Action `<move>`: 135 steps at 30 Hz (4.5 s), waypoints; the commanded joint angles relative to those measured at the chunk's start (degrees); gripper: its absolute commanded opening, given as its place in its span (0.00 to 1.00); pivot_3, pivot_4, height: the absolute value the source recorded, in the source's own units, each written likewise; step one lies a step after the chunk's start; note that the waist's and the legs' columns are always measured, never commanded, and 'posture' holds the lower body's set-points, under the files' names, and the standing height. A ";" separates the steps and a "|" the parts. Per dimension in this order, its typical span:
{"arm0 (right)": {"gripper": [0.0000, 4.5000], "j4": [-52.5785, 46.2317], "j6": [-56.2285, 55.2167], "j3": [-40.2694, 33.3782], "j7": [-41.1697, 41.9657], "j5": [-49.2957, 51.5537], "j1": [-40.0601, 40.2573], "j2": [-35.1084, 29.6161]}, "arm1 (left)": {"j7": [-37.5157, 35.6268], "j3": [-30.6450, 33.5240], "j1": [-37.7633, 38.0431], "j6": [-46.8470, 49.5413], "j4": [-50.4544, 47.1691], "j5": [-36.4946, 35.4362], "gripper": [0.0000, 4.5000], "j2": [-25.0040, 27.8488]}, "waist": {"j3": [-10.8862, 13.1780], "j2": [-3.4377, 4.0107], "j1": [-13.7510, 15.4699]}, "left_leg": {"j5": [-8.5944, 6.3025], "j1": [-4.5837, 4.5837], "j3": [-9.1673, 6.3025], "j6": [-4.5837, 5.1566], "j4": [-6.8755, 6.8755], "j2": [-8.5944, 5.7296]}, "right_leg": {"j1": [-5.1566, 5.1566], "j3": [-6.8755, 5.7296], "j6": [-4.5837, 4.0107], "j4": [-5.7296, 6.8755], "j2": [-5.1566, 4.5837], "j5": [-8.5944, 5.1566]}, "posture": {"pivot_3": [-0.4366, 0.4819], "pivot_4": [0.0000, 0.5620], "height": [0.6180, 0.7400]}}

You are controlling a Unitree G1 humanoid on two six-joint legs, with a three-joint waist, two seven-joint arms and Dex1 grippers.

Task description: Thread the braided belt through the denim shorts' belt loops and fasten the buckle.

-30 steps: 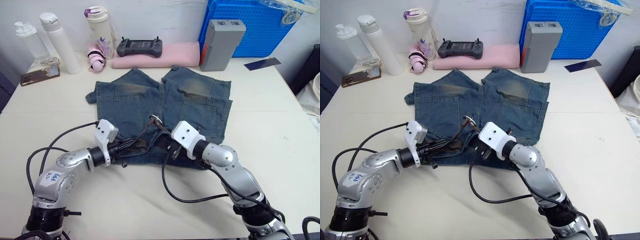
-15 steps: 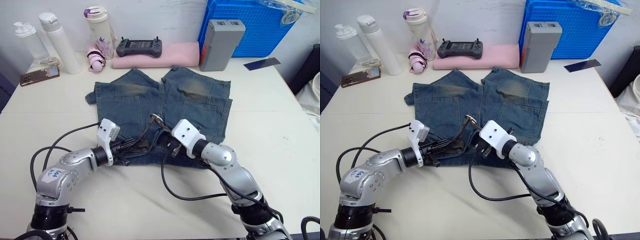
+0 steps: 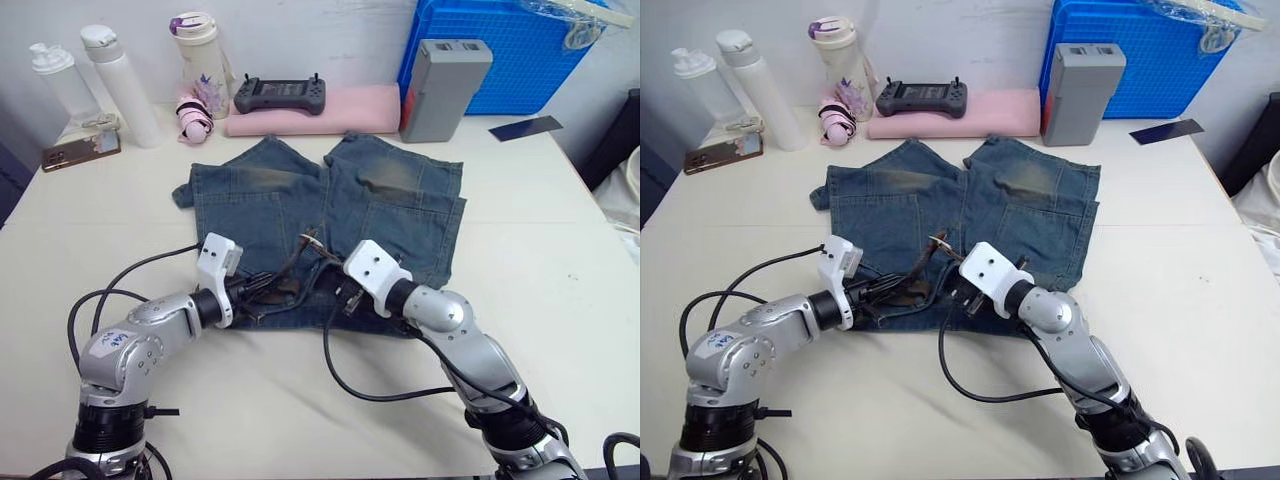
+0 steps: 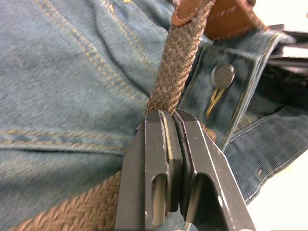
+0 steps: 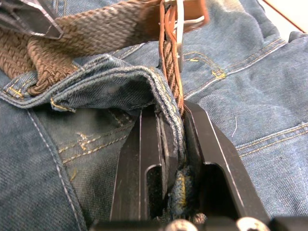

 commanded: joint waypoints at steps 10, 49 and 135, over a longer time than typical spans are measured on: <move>0.01 -3.24 -1.88 5.00 5.34 -1.71 -1.49 -4.76 | -1.17 -4.48 -4.17 -2.65 0.13 1.42 0.00 -1.73 | 0.00 0.00 -0.15 | 0.00 0.02 -0.02 -0.01 0.01 0.03 | -0.02 0.04 0.00 -0.01 0.07 0.00 | 0.48 0.27 1.00; 0.34 16.93 -42.04 2.43 9.97 -19.00 -16.68 -14.48 | -11.67 -17.87 -6.46 -31.88 1.25 31.86 0.00 11.70 | 0.01 -0.01 -0.03 | 0.01 -0.07 -0.10 0.01 0.13 0.00 | -0.03 0.02 0.01 -0.03 0.05 0.01 | 0.48 0.27 1.00; 0.00 2.00 -23.80 -6.26 10.22 -11.43 -7.56 -11.12 | -22.80 -11.25 -16.12 -39.98 22.54 22.74 0.00 1.12 | 0.01 -0.01 0.01 | -0.02 -0.20 -0.41 0.04 0.46 -0.12 | -0.08 -0.12 0.01 0.38 0.05 0.00 | 0.48 0.27 1.00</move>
